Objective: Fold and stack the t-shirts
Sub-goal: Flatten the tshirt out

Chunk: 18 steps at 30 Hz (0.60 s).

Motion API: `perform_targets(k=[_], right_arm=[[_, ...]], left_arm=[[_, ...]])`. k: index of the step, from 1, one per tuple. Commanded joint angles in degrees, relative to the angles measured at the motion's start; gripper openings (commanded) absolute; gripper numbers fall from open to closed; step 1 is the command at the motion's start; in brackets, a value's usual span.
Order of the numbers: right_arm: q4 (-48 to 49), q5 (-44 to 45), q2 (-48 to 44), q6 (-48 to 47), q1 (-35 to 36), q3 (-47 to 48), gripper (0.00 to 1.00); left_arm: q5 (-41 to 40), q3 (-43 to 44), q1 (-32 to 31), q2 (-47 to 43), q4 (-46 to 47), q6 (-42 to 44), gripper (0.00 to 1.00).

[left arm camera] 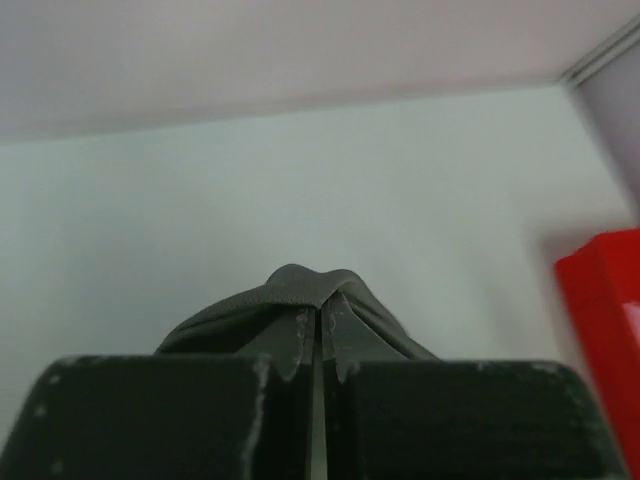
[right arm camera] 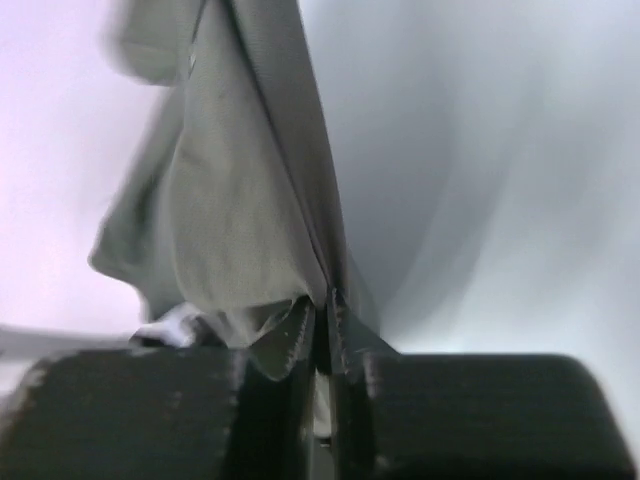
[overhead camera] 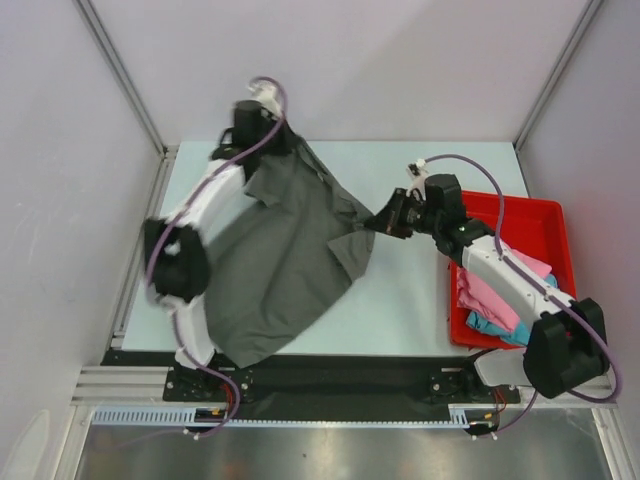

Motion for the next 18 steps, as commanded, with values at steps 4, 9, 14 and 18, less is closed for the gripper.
perform_targets(k=[4, 9, 14, 18], right_arm=[[-18.81, 16.36, 4.47, -7.01, -8.71, 2.42, 0.47], [-29.99, 21.31, 3.34, -14.57, -8.98, 4.01, 0.57], [-26.06, 11.05, -2.20, -15.29, -7.49, -3.10, 0.57], [-22.80, 12.86, -1.34, -14.23, -2.04, -6.10, 0.52]], left_arm=[[-8.50, 46.97, -4.83, 34.12, -26.66, 1.13, 0.49], [-12.49, 33.77, -6.68, 20.87, -25.59, 3.15, 0.75], [-16.53, 4.58, -7.73, 0.43, -27.56, 2.72, 0.88], [-19.07, -20.78, -11.68, -17.22, -31.70, -4.55, 0.74]])
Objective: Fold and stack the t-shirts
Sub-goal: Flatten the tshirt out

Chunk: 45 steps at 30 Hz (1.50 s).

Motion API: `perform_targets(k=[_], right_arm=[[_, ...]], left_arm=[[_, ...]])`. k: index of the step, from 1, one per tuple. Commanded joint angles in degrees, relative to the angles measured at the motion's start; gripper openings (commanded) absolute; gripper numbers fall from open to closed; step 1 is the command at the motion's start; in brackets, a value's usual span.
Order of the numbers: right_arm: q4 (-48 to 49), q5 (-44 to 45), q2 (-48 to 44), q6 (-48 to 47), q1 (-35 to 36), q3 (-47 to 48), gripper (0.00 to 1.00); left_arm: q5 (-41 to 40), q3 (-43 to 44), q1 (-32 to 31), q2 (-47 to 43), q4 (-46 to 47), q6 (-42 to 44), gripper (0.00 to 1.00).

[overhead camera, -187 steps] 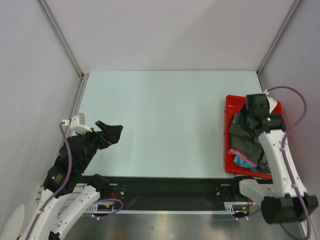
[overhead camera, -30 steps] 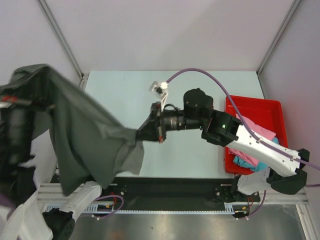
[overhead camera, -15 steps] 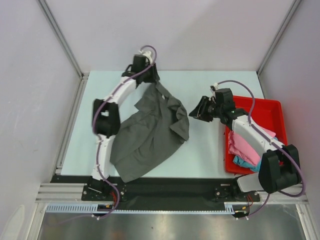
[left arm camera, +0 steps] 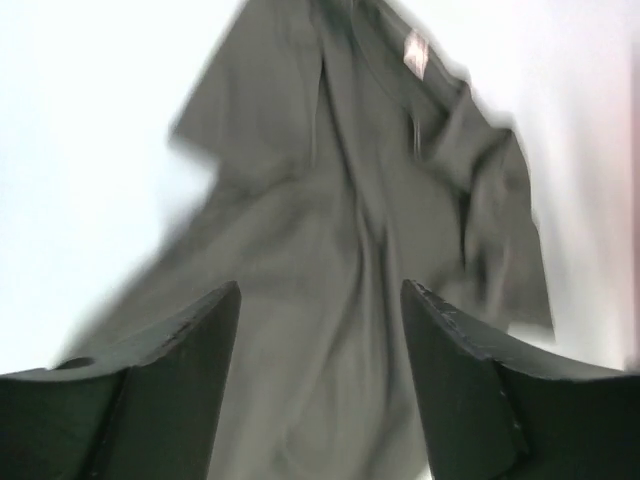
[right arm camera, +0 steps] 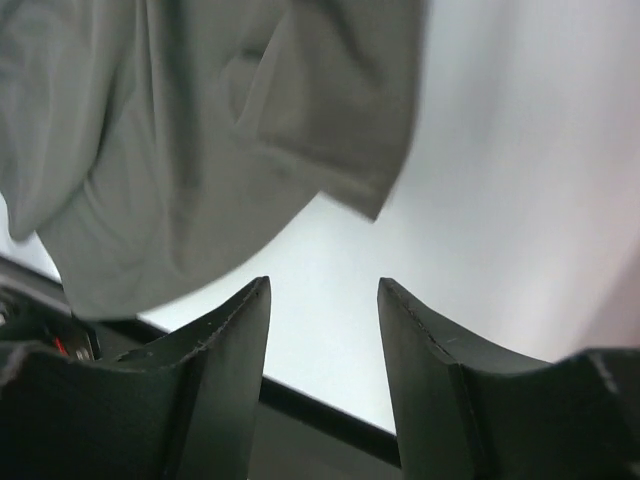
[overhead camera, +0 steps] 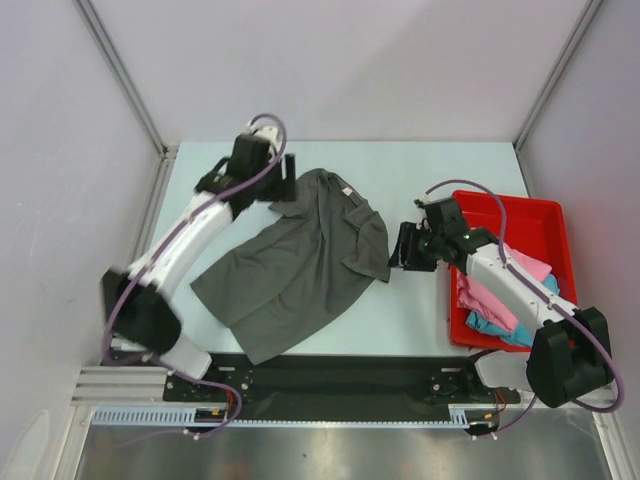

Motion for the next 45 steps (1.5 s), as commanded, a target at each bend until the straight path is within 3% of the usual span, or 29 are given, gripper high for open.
perform_targets(k=[1, 3, 5, 6, 7, 8, 11, 18, 26, 31, 35, 37, 39, 40, 43, 44, 45], right_arm=[[2.60, -0.34, 0.66, -0.94, 4.37, -1.77, 0.52], [4.36, -0.50, 2.67, -0.68, 4.56, -1.95, 0.53], [4.89, -0.42, 4.78, -1.03, 4.38, -1.34, 0.55], [4.72, -0.33, 5.84, -1.20, 4.29, -0.72, 0.56], [4.28, -0.42, 8.20, -1.73, 4.20, -0.20, 0.58], [4.28, -0.50, 9.18, -2.08, 4.20, 0.68, 0.59], [4.19, -1.21, 12.08, -3.13, 4.29, 1.65, 0.62], [3.93, -0.33, 13.84, -3.93, 4.29, 1.39, 0.62], [6.21, 0.64, 17.10, -2.70, 4.38, 1.39, 0.59], [8.58, -0.24, 19.99, -1.47, 4.47, 3.14, 0.57], [9.37, 0.11, 22.89, -0.85, 4.47, 5.69, 0.51], [8.59, 1.07, 23.86, -0.68, 4.20, 7.45, 0.42], [8.15, 1.43, 24.48, -0.59, 3.42, 8.77, 0.33], [7.62, 2.12, 24.39, -0.68, 3.15, 9.03, 0.19], [6.83, 3.62, 23.25, -0.68, 2.01, 9.13, 0.00], [6.30, 4.50, 22.82, -0.59, 1.57, 9.04, 0.00], [5.60, 5.37, 21.77, -0.15, 1.04, 8.86, 0.00]], left_arm=[[-4.57, -18.15, -4.45, -16.36, -6.44, -7.08, 0.70], [-5.98, -25.28, -8.41, -22.90, -10.04, -15.48, 0.56], [-5.46, -35.21, -12.09, -31.08, -13.64, -22.10, 0.52], [-4.15, -41.07, -13.42, -33.36, -14.53, -27.96, 0.54], [-3.79, -43.57, -14.82, -36.00, -15.32, -30.63, 0.64], [-4.13, -45.59, -18.40, -39.76, -16.72, -35.18, 0.68], [-5.36, -50.26, -24.13, -43.31, -19.27, -39.70, 0.75], [-7.29, -52.56, -31.97, -37.09, -19.90, -46.12, 0.66], [-9.40, -56.42, -33.38, -36.55, -19.11, -47.53, 0.75], [-8.79, -59.58, -33.29, -36.20, -15.78, -48.50, 0.74], [-8.18, -60.03, -32.51, -32.87, -11.48, -46.67, 0.64], [-7.39, -60.20, -31.63, -30.32, -10.24, -45.43, 0.60], [-6.86, -60.20, -29.52, -28.04, -7.95, -42.97, 0.46], [-6.60, -60.03, -28.56, -27.59, -7.34, -42.18, 0.28], [-7.38, -57.49, -23.99, -27.76, -9.25, -39.11, 0.07], [-8.78, -56.52, -22.76, -28.37, -10.22, -37.27, 0.01], [-9.40, -55.47, -21.53, -28.99, -11.36, -36.12, 0.00]])
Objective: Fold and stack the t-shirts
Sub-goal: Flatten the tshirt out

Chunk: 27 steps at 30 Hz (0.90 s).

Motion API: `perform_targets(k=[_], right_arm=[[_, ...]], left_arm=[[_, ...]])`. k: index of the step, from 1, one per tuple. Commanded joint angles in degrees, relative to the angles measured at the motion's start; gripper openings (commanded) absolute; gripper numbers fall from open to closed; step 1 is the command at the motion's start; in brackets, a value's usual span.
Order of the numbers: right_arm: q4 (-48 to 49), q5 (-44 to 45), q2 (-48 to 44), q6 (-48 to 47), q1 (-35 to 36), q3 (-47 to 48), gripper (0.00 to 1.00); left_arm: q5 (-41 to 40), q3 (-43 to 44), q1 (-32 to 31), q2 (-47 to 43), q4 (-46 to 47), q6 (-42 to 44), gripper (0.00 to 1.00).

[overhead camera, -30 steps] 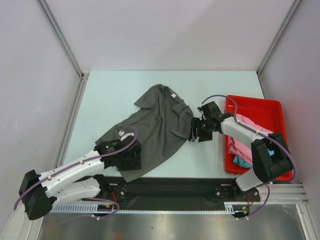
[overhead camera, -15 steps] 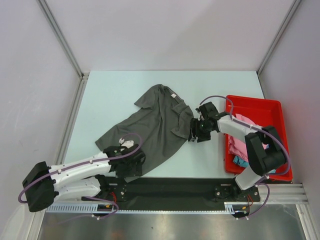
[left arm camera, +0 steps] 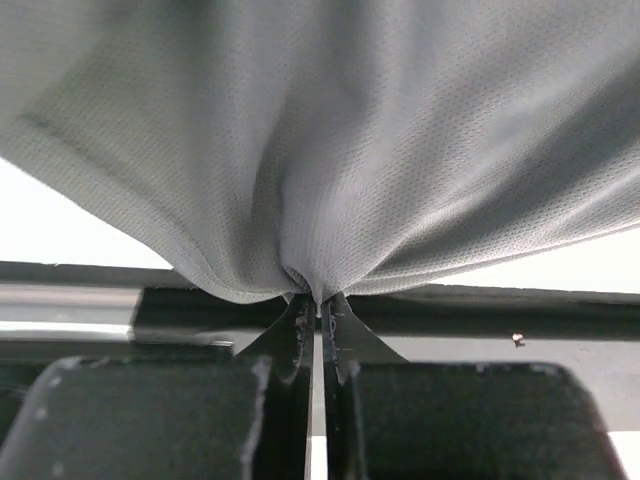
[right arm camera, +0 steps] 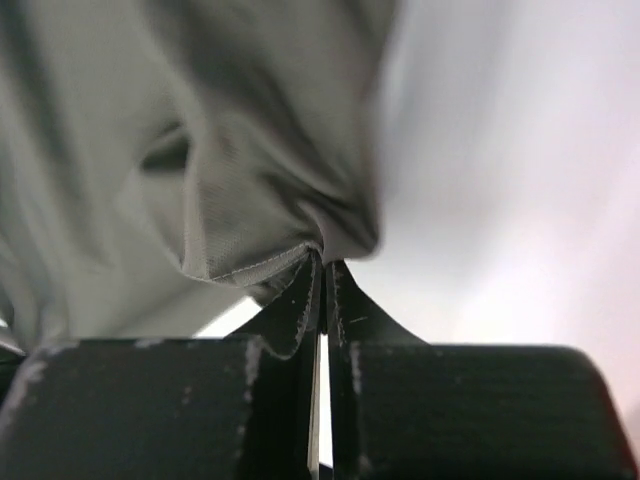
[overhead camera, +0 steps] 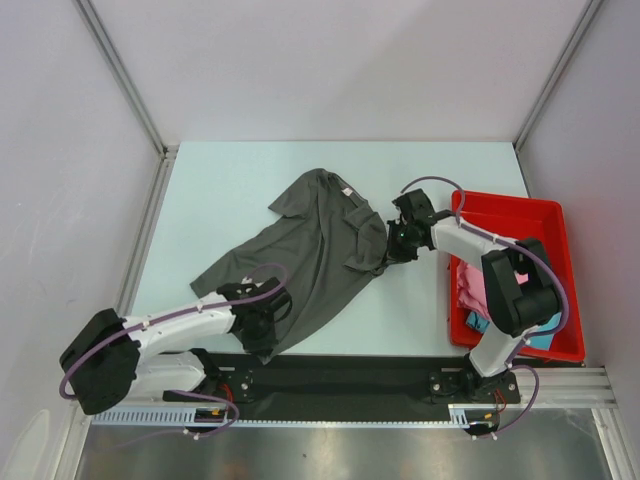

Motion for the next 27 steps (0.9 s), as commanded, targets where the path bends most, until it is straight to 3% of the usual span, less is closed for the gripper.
perform_targets(k=[1, 7, 12, 15, 16, 18, 19, 20, 21, 24, 27], right_arm=[[-3.99, 6.05, -3.55, 0.83, -2.67, 1.21, 0.00], [-10.77, 12.31, -15.30, 6.53, -6.02, -4.84, 0.00], [-9.99, 11.79, -21.13, 8.75, -6.64, -13.55, 0.00], [-12.61, 10.04, -19.30, 6.12, -6.81, -12.77, 0.19], [-14.45, 9.42, -18.77, 5.50, -6.90, -12.16, 0.31], [-14.82, 8.45, -18.67, 2.78, -6.81, -10.49, 0.44], [-13.78, 8.80, -18.94, 2.16, -6.81, -8.13, 0.56], [-12.38, 8.80, -19.11, 1.46, -6.81, -7.06, 0.63], [-7.75, 8.02, -18.77, 0.58, -6.81, -6.27, 0.71], [0.09, 5.47, -12.20, 0.48, -6.55, -0.66, 0.78], [-1.62, 6.86, 0.24, -0.48, -4.98, 11.46, 0.80]], left_arm=[[-9.53, 5.69, 5.62, -2.34, -0.22, 6.40, 0.00], [-15.07, 18.69, 20.89, -7.09, -8.14, 14.31, 0.00], [-12.64, 20.84, 28.75, -6.49, -4.38, 22.22, 0.00], [-7.54, 17.95, 28.93, -4.47, -3.15, 22.23, 0.00], [-1.95, 16.45, 28.84, -4.81, -1.66, 21.97, 0.00], [0.73, 12.68, 28.75, -7.87, -1.12, 20.56, 0.12], [1.00, 11.96, 28.75, -9.20, -1.99, 20.21, 0.41], [0.57, 11.52, 28.84, -11.04, -2.52, 20.12, 0.52], [0.04, 12.12, 28.75, -14.02, -3.74, 20.29, 0.74], [-1.37, 15.88, 28.84, -17.90, -4.20, 21.00, 0.99], [-4.08, 20.89, 29.37, -17.75, -3.85, 22.05, 1.00]])
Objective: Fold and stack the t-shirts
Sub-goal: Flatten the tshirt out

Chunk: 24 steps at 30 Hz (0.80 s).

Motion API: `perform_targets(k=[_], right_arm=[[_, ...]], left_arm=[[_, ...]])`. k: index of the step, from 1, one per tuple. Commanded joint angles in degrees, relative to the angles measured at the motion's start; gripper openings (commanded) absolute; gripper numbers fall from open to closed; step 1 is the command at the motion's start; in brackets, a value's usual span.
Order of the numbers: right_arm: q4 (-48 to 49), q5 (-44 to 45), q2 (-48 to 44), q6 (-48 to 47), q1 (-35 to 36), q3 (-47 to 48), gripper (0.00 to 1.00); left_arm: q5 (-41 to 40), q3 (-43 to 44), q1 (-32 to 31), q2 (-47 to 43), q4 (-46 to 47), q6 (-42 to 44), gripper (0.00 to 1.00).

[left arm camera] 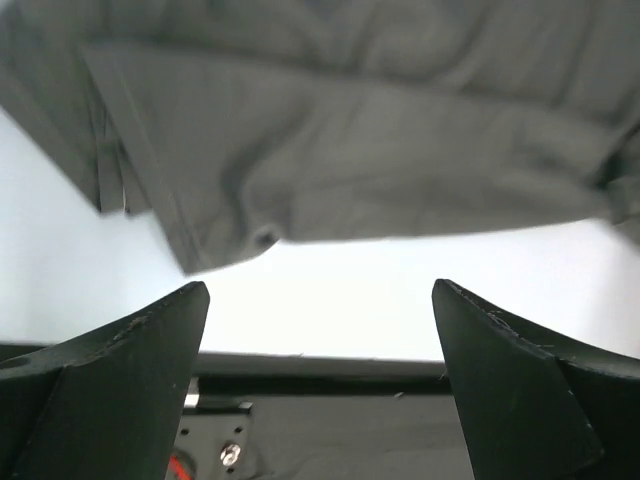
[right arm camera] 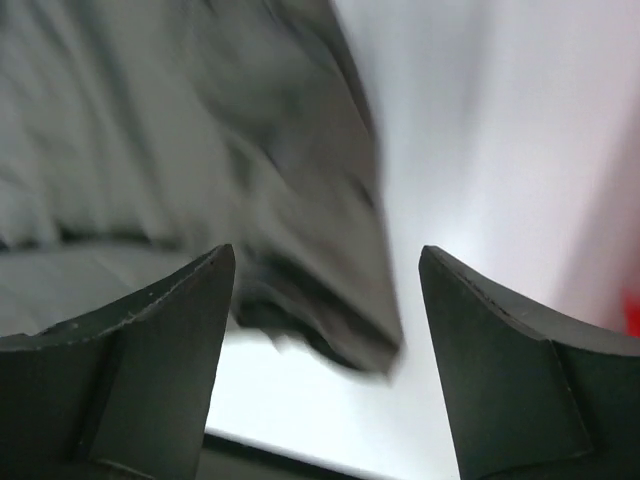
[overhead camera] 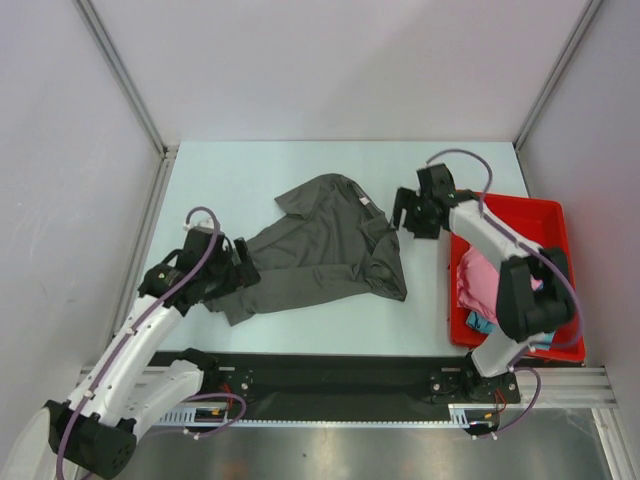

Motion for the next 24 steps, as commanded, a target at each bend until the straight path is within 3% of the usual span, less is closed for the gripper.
perform_targets(k=[1, 2, 7, 10, 15, 18, 20, 21, 22, 23, 24], right_arm=[[5.21, 0.22, 12.23, -3.93, 2.15, 12.03, 0.80], [4.42, 0.83, 15.30, -4.99, 2.51, 17.97, 0.80], [-1.03, 1.63, 28.40, -9.56, 3.22, 30.32, 0.72], [-2.62, 2.16, 30.71, -12.11, 3.48, 32.62, 0.68], [-2.90, 3.30, 30.54, -14.31, 4.18, 28.95, 0.69], [-2.01, 3.83, 30.80, -14.23, 4.18, 28.14, 0.68], [-1.57, 4.18, 31.76, -13.88, 4.27, 28.31, 0.66], [-1.48, 3.92, 32.20, -13.53, 4.18, 28.66, 0.58], [-1.48, 3.57, 32.64, -13.44, 4.18, 29.71, 0.53], [-1.48, 2.78, 33.26, -13.26, 4.18, 29.98, 0.42], [-1.39, 2.69, 33.44, -12.91, 4.18, 30.25, 0.35]], left_arm=[[-2.34, 7.38, 1.61, 0.66, 2.67, 2.20, 1.00], [-2.17, 8.09, 2.40, 3.80, 3.28, 4.04, 1.00], [-1.65, 9.15, 10.99, 15.76, 8.47, 10.11, 1.00], [-0.68, 9.06, 16.97, 25.26, 11.54, 14.58, 1.00], [-3.93, 11.08, 19.63, 38.78, 17.07, 19.34, 0.99], [-0.78, 13.01, 19.63, 43.98, 20.32, 20.40, 0.88], [3.18, 13.45, 19.63, 46.19, 22.36, 20.05, 0.86], [4.15, 15.20, 19.63, 47.76, 22.19, 19.96, 0.79], [4.94, 16.26, 19.63, 50.48, 21.49, 19.44, 0.72], [4.95, 17.92, 19.63, 51.72, 20.96, 19.26, 0.63], [6.60, 18.63, 19.63, 52.52, 20.87, 18.91, 0.40]])
